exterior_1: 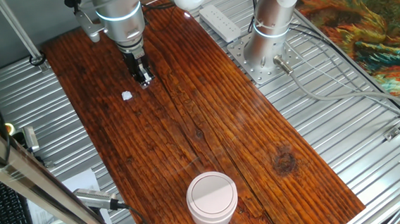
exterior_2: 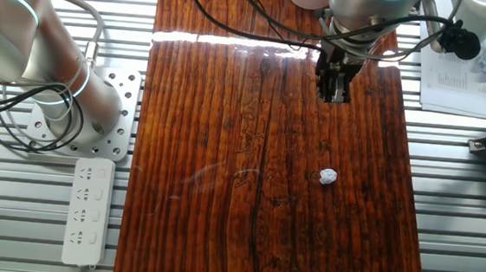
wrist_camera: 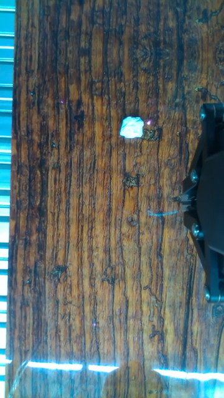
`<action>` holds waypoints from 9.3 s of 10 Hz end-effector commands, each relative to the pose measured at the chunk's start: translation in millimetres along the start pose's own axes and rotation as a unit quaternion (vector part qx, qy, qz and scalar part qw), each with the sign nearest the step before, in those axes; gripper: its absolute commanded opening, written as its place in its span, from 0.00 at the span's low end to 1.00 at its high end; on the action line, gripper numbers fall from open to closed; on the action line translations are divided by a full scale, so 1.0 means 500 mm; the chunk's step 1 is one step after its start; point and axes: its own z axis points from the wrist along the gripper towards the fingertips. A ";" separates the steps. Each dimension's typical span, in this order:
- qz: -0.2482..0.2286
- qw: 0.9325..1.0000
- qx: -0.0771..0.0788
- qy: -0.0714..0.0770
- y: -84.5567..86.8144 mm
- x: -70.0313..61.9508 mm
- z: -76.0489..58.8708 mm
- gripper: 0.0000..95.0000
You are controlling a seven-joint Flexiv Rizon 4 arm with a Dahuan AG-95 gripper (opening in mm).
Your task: Put the garbage in the trash can
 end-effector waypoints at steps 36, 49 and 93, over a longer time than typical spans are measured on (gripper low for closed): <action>0.015 1.000 0.003 0.002 -0.063 -0.038 0.096 0.00; -0.020 1.000 -0.008 0.001 -0.099 -0.078 0.183 0.00; -0.080 0.997 0.023 -0.001 -0.217 -0.082 0.314 0.20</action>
